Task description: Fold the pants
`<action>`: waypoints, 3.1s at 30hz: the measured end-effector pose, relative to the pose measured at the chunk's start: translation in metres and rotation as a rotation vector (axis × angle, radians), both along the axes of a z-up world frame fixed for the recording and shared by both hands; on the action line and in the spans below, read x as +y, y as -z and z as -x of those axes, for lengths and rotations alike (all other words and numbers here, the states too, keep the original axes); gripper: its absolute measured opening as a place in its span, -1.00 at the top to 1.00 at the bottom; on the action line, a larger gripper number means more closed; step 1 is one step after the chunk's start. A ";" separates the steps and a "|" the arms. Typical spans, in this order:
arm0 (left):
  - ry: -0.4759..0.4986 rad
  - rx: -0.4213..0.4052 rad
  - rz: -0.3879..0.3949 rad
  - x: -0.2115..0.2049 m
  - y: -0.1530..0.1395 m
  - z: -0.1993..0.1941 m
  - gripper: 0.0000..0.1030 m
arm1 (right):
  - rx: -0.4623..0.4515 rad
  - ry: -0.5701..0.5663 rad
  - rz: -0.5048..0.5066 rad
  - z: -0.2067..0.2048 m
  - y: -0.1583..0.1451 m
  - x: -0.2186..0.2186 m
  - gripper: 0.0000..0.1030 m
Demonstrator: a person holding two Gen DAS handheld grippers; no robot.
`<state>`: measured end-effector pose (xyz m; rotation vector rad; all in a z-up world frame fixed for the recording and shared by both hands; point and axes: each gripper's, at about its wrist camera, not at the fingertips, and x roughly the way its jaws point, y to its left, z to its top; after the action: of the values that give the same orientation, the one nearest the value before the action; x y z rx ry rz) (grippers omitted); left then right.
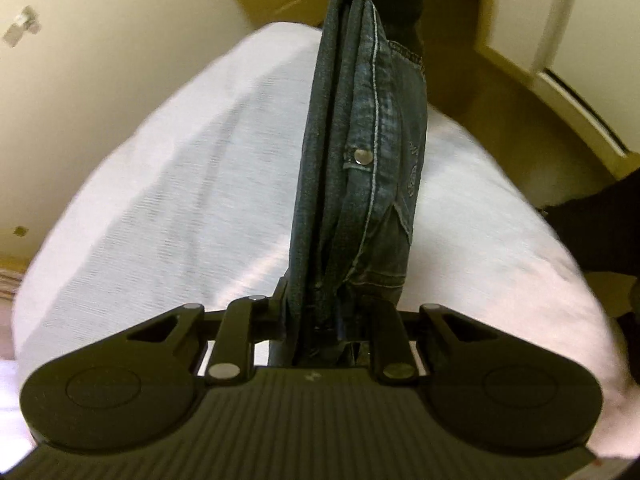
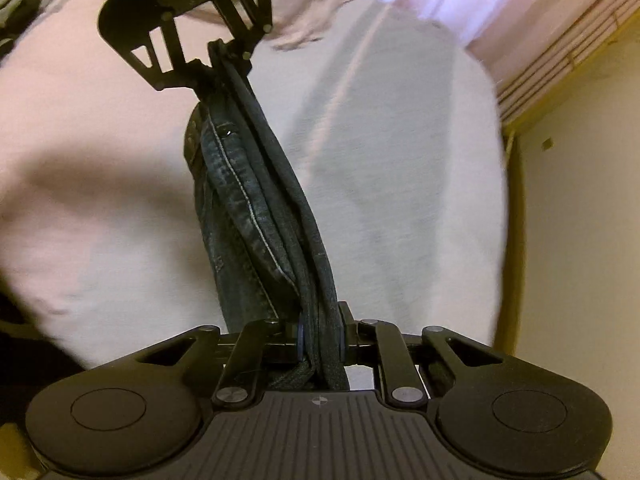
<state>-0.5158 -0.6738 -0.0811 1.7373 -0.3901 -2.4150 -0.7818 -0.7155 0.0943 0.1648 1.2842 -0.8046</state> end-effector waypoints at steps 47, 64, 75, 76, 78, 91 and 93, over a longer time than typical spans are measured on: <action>-1.177 0.582 -0.061 -0.008 0.010 0.069 -0.98 | -0.621 1.075 0.219 0.085 0.025 0.080 -0.48; -1.289 0.652 -0.042 0.084 -0.057 0.051 -0.98 | -0.548 1.035 0.304 0.051 -0.013 0.135 -0.49; -1.313 0.620 -0.011 0.083 -0.062 0.087 -0.99 | -0.547 1.000 0.286 0.072 -0.012 0.130 -0.49; -1.315 0.624 -0.014 0.083 -0.062 0.089 -0.99 | -0.547 1.000 0.286 0.072 -0.011 0.131 -0.49; -1.316 0.629 -0.022 0.083 -0.062 0.092 -0.99 | -0.548 1.001 0.283 0.073 -0.011 0.130 -0.49; -1.294 0.604 -0.034 0.081 -0.054 0.109 -0.99 | -0.537 0.990 0.258 0.076 -0.004 0.128 -0.49; -1.295 0.607 -0.037 0.081 -0.054 0.113 -0.99 | -0.539 0.991 0.255 0.078 -0.003 0.127 -0.49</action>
<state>-0.6283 -0.5925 -0.0274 0.6861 0.6569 -1.7162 -0.8599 -0.5884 0.0971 0.7922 0.5208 -1.6168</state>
